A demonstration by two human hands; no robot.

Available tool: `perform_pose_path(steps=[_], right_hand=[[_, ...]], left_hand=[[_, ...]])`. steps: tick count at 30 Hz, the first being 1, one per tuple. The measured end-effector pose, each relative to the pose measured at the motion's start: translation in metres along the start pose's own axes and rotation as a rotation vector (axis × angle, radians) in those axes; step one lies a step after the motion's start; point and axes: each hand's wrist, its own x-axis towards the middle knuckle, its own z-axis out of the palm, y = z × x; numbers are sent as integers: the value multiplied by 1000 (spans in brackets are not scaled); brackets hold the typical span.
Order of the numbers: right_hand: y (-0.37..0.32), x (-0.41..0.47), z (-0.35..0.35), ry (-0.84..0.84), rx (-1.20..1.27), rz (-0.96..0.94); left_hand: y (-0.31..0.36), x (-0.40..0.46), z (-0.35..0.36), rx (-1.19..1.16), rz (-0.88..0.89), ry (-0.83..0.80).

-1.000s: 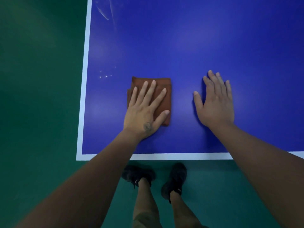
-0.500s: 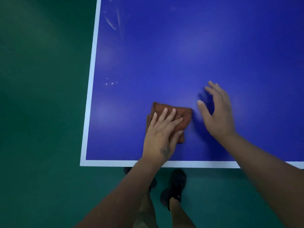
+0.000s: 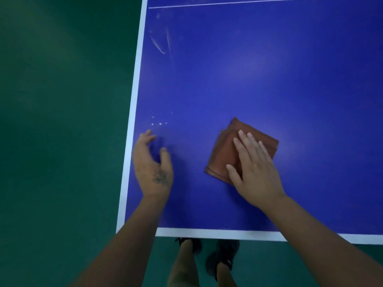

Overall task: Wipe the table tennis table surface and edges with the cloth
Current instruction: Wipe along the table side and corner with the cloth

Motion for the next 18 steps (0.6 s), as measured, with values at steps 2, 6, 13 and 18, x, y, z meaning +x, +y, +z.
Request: perform_pose_path(steps=[2,6,13,18], right_hand=[[-5,22,-1,-37,-24,82],[-19,72,0,-72,-28,181],[-36,155,21,74,11,341],[-39,193,31,101,-97,372]], left_hand=[[-20,26,-16,88,-103,64],[-35,85,-26,187,-119,-62],[-38,191,2,236,27,-282],[-36,232,24,247,119,-376]])
